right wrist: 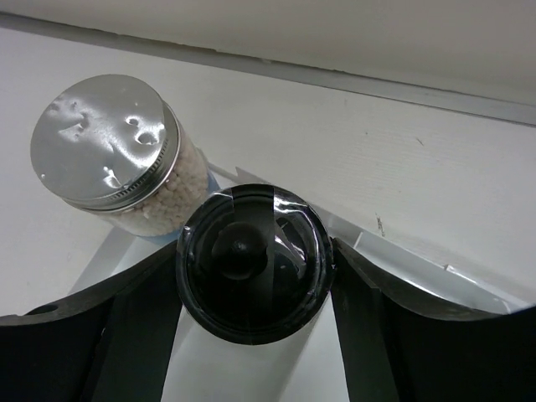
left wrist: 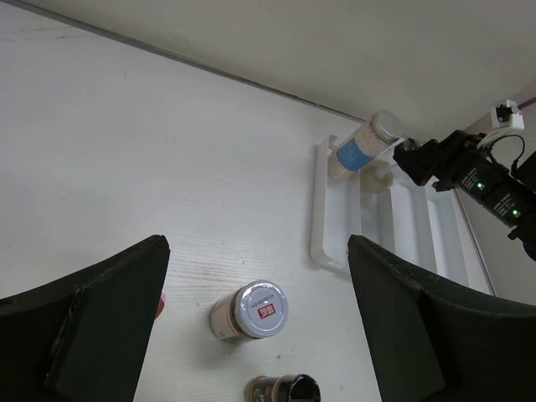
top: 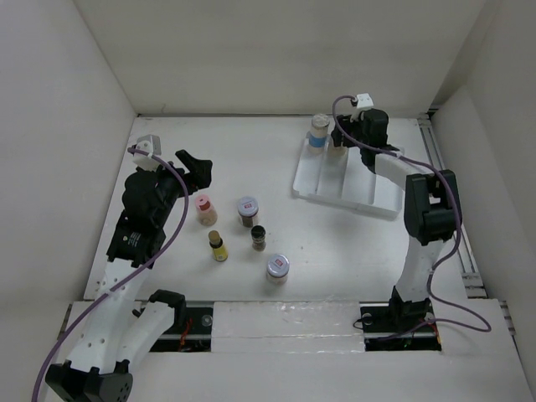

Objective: Organize the condiment bottles

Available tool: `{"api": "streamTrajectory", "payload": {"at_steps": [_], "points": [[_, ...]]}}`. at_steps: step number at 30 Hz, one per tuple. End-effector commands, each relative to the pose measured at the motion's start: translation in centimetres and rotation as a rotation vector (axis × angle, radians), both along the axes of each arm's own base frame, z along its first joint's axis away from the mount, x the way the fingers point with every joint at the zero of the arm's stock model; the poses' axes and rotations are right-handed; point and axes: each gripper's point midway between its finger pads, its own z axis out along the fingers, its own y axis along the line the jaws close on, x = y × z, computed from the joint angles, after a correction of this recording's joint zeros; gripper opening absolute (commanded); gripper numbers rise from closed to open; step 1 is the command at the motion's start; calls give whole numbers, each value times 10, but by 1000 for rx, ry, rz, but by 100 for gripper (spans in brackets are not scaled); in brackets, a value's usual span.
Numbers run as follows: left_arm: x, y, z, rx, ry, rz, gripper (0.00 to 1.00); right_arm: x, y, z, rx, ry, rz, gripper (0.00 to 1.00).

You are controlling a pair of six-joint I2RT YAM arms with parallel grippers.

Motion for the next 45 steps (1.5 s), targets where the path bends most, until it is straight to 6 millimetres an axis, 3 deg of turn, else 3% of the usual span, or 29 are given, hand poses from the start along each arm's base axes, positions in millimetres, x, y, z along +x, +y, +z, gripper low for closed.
{"api": "streamTrajectory", "payload": {"at_steps": [1,2,3,6,8,9,10,11,12,13,14,15,16,17,18,19,23,26,28,30,33,34,35,37,38,45], "points": [[0,3,18,-11,-64,12,84,17,5,54,11,-142,11,70],[0,3,18,-11,-64,12,84,15,5,49,10,-131,11,79],[0,3,18,-11,-64,12,84,14,5,60,12,-149,11,83],[2,3,15,-9,-55,12,84,3,3,64,12,-146,11,94],[2,1,15,-10,-55,1,84,-8,2,86,16,-174,11,96],[2,1,15,-10,-55,1,84,-18,5,82,14,-154,20,96],[2,1,15,-10,-55,1,84,-32,14,103,21,-190,40,96],[2,1,15,-10,-55,1,84,-42,21,106,31,-190,53,93],[2,1,15,-10,-55,1,84,-58,47,107,38,-191,111,90],[2,1,15,-10,-55,1,84,-75,59,90,34,-154,142,79],[2,1,15,-10,-55,1,84,-91,74,99,42,-169,184,70],[2,1,15,-10,-55,1,84,-104,90,95,43,-160,223,58],[0,1,18,-12,-64,1,84,-128,125,90,50,-149,311,44],[0,1,18,-12,-64,1,84,-149,136,82,48,-132,349,32],[0,1,18,-12,-64,1,84,-165,152,78,39,-129,409,32],[0,1,18,-12,-64,1,84,-193,180,74,42,-116,520,34],[0,1,18,-12,-64,1,84,-273,223,52,-9,-28,786,88],[-1,-1,18,-13,-64,-11,84,-307,249,39,-38,2,896,100],[-1,-1,18,-13,-64,-11,84,-307,259,25,-62,34,896,100],[-1,-1,18,-13,-64,-11,84,-293,266,31,-67,18,869,100],[-1,-1,18,-13,-64,-11,84,-271,277,21,-73,26,809,100],[-3,0,21,-16,-74,-11,84,-263,286,30,-64,6,808,100],[-3,0,21,-16,-74,-11,84,-257,293,14,-70,40,806,100],[-3,1,21,-15,-74,-2,84,-252,304,17,-53,40,820,100],[-3,1,21,-15,-74,-2,84,-248,308,4,-63,62,820,100],[-5,2,24,-17,-85,-2,84,-238,324,-28,-62,134,794,99]]}}
